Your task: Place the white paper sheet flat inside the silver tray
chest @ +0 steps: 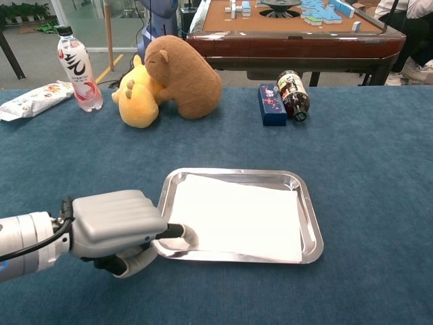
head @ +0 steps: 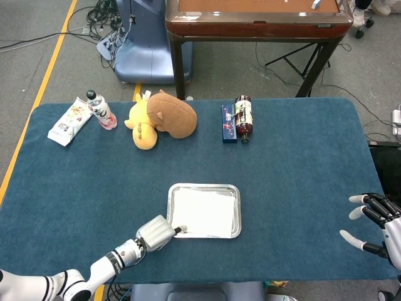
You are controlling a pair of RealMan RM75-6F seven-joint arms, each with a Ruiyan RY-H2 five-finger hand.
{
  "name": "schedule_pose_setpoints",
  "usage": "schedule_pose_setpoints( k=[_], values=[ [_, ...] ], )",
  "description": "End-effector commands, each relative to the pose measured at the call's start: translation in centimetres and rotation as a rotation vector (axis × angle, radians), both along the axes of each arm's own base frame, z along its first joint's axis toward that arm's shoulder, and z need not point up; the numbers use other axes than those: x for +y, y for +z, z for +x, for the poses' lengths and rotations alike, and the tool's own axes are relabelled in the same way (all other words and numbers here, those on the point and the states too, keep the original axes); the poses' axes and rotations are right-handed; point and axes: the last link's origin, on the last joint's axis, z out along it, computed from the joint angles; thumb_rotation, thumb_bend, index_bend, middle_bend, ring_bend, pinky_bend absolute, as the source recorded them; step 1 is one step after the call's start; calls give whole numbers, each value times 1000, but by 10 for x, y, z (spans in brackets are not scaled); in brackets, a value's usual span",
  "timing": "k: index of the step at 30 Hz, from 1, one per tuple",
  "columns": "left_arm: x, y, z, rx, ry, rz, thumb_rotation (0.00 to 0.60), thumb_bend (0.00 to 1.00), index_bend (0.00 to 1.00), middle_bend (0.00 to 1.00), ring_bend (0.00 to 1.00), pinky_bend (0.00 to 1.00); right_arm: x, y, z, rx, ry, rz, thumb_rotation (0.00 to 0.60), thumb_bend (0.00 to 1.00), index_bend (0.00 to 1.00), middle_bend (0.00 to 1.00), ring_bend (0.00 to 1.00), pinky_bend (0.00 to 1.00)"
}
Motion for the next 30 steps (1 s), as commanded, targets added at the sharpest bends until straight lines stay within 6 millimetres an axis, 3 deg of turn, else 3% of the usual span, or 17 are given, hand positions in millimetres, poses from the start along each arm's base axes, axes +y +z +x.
schedule_pose_setpoints(
  k=[1,30],
  values=[
    [0,0,2,1,-6,1,600,669,181,995,849,924,0,0,0,-1,0,-1,600,64,552,377,275,471],
    [-3,-2,15,15,-36,6,600,683,158,1000,854,924,1,2,0,-7,7,-5,600,63,552,377,275,471]
  ],
)
